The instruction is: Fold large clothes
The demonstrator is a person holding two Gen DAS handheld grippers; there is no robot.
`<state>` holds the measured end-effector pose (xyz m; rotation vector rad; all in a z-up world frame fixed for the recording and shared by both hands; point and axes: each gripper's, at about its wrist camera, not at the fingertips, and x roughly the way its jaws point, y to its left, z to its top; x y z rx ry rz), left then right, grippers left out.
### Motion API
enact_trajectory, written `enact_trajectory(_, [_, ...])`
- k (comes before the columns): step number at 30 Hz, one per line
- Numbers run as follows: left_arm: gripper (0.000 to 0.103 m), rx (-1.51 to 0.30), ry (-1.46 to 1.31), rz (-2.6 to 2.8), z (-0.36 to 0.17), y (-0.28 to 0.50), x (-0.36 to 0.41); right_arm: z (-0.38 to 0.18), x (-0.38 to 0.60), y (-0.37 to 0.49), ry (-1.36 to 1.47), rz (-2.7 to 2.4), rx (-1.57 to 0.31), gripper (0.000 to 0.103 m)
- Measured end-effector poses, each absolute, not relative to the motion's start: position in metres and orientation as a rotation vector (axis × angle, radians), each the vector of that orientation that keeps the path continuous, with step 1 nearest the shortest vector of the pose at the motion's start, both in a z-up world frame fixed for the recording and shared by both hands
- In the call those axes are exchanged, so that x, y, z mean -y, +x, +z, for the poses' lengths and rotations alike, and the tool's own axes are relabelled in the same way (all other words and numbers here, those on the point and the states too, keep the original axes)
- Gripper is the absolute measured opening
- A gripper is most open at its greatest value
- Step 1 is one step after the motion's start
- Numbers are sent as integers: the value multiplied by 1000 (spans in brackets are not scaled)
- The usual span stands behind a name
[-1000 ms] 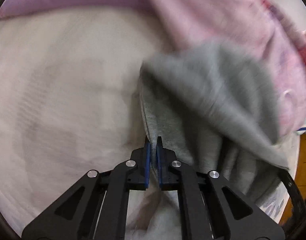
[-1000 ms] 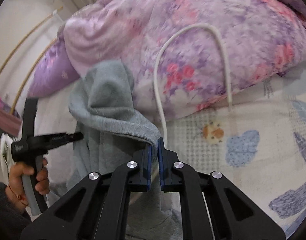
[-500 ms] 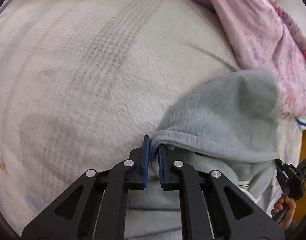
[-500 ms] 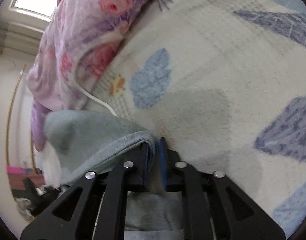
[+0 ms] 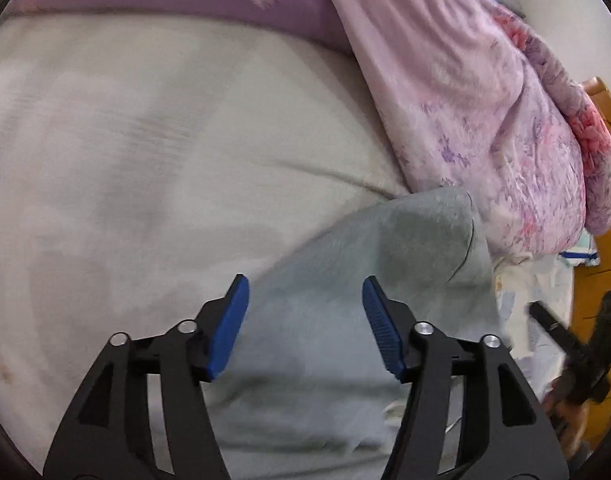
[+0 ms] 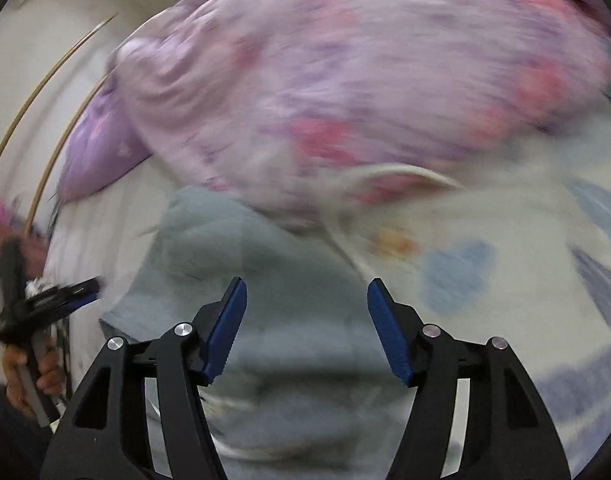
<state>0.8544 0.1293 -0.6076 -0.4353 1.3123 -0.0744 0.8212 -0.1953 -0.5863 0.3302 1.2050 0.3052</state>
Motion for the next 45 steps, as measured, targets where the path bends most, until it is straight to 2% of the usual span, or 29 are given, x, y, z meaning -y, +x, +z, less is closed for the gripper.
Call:
enact_trajectory(3, [62, -1310, -381, -50, -623, 875, -113, -600, 169, 847, 225, 308, -1199, 60])
enact_trajectory(5, [65, -1296, -285, -44, -630, 890, -95, -612, 160, 859, 192, 338, -1222, 60])
enact_trajectory(9, [65, -1335, -101, -76, -654, 899, -65, -631, 149, 869, 145, 358, -1232, 59])
enact_trajectory(10, [63, -1325, -34, -79, -656, 898, -58, -633, 148, 870, 161, 373, -1228, 42])
enact_trajectory(11, [45, -1303, 6, -92, -655, 896, -53, -635, 147, 871, 179, 403, -1233, 28])
enact_trajectory(12, [24, -1292, 9, -121, -653, 894, -51, -636, 144, 871, 177, 417, -1238, 5])
enact_trajectory(13, [6, -1285, 10, -150, -649, 892, -47, -632, 140, 869, 156, 424, -1215, 4])
enact_trajectory(16, [6, -1203, 26, -148, -627, 877, -47, -604, 138, 849, 109, 430, -1111, 4])
enact_trajectory(20, [6, -1054, -72, -176, -571, 821, -70, -558, 162, 793, 158, 432, -970, 4])
enact_trajectory(26, [6, -992, -144, -193, -535, 713, -73, -538, 161, 676, 154, 435, -931, 4])
enact_trajectory(31, [7, -1103, -242, -180, -555, 618, -78, -557, 155, 591, 180, 387, -1022, 4])
enact_trajectory(36, [7, -1248, -284, -138, -591, 543, -78, -587, 154, 542, 240, 325, -1144, 5])
enact_trajectory(41, [7, -1345, -341, -79, -618, 516, -85, -598, 161, 520, 317, 272, -1187, 5])
enact_trajectory(45, [7, -1311, -459, -80, -600, 509, -97, -592, 170, 510, 389, 242, -1242, 13])
